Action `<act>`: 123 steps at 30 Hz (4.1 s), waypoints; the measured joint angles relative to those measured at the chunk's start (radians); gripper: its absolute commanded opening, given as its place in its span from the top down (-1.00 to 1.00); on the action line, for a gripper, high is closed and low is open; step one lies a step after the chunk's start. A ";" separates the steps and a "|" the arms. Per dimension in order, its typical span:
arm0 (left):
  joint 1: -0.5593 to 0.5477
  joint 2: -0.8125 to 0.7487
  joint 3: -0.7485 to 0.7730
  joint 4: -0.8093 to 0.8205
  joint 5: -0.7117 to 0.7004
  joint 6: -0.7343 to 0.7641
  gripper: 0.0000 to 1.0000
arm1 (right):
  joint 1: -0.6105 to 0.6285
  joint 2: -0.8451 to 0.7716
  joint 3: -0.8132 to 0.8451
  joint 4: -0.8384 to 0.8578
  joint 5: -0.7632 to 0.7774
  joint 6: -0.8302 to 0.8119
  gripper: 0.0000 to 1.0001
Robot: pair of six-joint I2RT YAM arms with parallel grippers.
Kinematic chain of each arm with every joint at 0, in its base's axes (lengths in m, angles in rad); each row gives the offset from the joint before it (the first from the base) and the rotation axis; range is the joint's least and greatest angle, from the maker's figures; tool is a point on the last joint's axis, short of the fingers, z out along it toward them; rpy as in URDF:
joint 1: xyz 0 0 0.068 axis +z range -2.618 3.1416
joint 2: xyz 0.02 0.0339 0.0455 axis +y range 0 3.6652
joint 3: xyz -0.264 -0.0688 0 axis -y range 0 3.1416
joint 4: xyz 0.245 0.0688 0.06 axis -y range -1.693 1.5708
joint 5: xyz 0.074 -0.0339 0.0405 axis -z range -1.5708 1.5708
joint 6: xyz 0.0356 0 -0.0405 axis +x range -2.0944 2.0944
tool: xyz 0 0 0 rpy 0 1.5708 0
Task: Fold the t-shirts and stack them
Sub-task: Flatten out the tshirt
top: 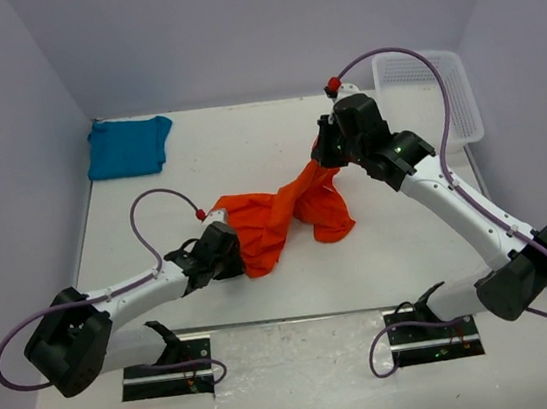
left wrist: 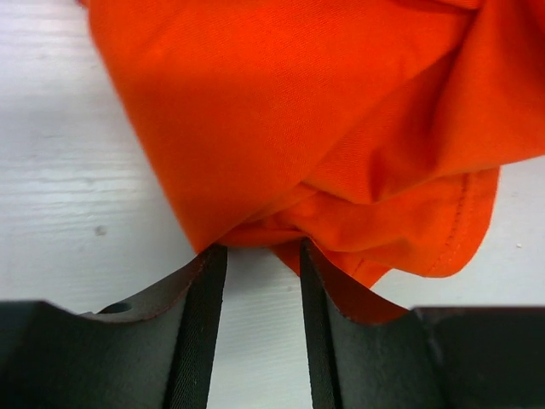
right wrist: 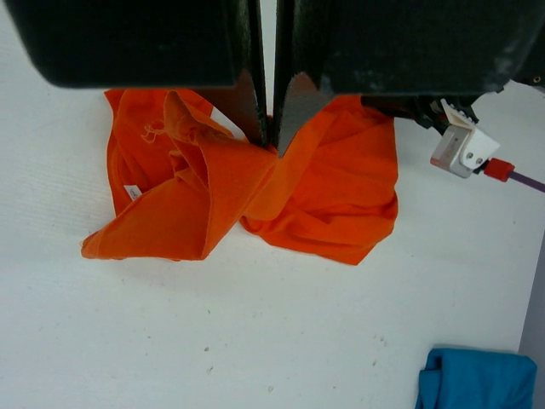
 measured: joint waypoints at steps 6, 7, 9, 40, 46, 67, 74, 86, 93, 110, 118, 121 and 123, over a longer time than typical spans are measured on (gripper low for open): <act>-0.012 0.017 -0.002 0.066 0.055 -0.003 -0.09 | 0.000 0.000 0.000 -0.011 0.000 -0.001 1.00; -0.012 0.017 -0.004 0.075 0.063 -0.003 -0.20 | 0.000 0.000 0.000 -0.011 0.000 -0.001 1.00; -0.012 0.016 -0.006 0.096 0.079 -0.005 -0.24 | 0.000 0.000 0.000 -0.012 0.000 -0.001 1.00; -0.025 -0.356 0.271 -0.184 -0.020 0.130 1.00 | -0.016 -0.033 0.129 -0.167 0.143 -0.133 1.00; -0.025 -0.550 0.579 -0.359 -0.087 0.218 1.00 | -0.013 -0.144 0.315 -0.263 0.142 -0.229 1.00; -0.026 -0.545 0.776 -0.513 0.288 0.357 1.00 | -0.006 -0.348 0.758 -0.554 0.076 -0.292 1.00; -0.026 -0.643 0.761 -0.448 0.522 0.399 1.00 | -0.006 -0.329 0.837 -0.560 0.026 -0.315 1.00; -0.026 -0.753 0.724 -0.153 0.852 0.346 1.00 | -0.006 -0.527 0.797 -0.404 -0.290 -0.375 1.00; -0.029 -0.615 0.679 -0.171 0.709 0.345 1.00 | -0.006 -0.451 0.790 -0.347 -0.261 -0.423 1.00; 0.324 -0.087 0.448 -0.325 0.053 0.259 -1.00 | -0.151 0.314 0.435 -0.226 -0.138 -0.469 1.00; 0.277 -0.118 0.429 -0.200 0.330 0.304 -0.92 | -0.151 0.274 0.484 -0.179 -0.139 -0.443 1.00; 0.156 -0.065 0.416 -0.169 0.361 0.305 -0.76 | -0.151 0.264 0.483 -0.175 -0.139 -0.435 1.00; 0.084 -0.027 0.396 -0.141 0.373 0.298 -0.42 | -0.151 0.257 0.474 -0.170 -0.140 -0.430 1.00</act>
